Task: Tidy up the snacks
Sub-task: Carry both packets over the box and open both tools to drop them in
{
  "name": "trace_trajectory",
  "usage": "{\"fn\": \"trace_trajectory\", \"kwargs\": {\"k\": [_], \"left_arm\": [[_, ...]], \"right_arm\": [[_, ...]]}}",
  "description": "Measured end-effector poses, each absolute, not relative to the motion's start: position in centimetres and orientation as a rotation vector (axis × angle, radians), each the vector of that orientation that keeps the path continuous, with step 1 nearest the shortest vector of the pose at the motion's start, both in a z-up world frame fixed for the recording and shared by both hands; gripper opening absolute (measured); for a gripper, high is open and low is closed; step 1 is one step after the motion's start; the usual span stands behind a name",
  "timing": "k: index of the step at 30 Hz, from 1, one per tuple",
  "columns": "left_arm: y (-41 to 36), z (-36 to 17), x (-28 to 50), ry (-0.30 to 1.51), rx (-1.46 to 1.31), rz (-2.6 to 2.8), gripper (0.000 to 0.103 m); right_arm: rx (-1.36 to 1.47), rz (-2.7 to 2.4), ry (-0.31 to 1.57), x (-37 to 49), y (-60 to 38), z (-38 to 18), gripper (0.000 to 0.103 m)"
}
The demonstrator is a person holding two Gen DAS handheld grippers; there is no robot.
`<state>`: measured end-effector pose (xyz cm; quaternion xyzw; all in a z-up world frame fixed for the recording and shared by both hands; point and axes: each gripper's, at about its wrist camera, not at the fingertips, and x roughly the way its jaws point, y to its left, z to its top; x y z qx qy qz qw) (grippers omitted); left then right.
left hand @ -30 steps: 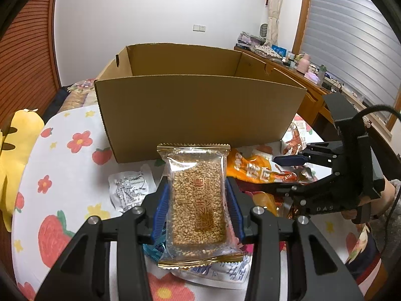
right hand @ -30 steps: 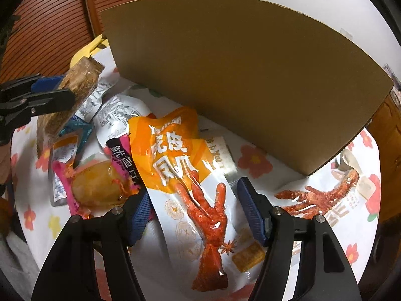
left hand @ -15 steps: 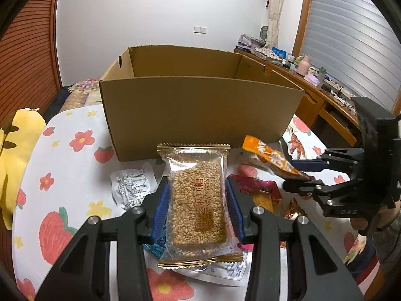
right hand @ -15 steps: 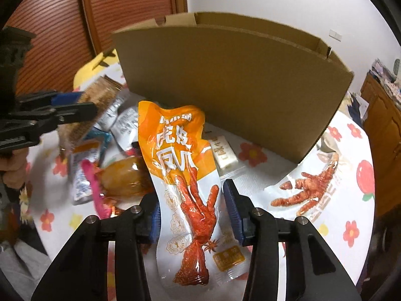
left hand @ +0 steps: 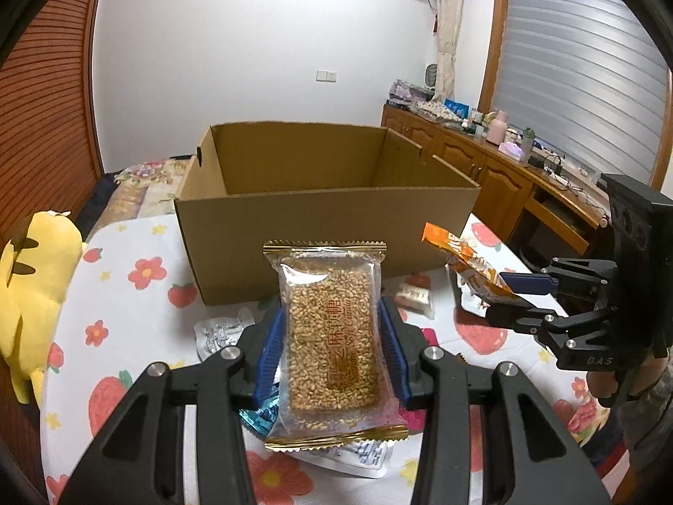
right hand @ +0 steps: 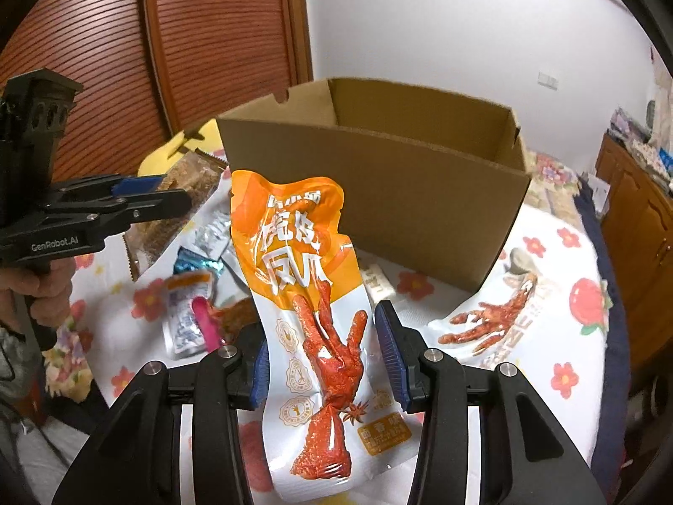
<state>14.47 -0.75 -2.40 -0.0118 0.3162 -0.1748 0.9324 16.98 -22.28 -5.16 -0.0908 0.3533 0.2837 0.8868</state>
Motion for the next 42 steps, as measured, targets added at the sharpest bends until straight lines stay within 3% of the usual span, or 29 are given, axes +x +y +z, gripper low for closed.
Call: {"fn": "trace_trajectory", "kwargs": {"k": [20,32,42], "left_arm": [[-0.4,2.0,16.9,0.574,0.015,-0.328,0.042],[-0.7,5.2,22.0,0.539,0.067,-0.294,0.042],[-0.5,5.0,26.2,0.541,0.06,-0.268,0.043]], "right_arm": [[-0.204,0.548,0.595,17.8,-21.6,0.8,0.045],[-0.239,0.494,0.563,23.1,-20.0,3.1,0.045],[-0.257,0.43,0.561,28.1,-18.7,3.8,0.045]]}}
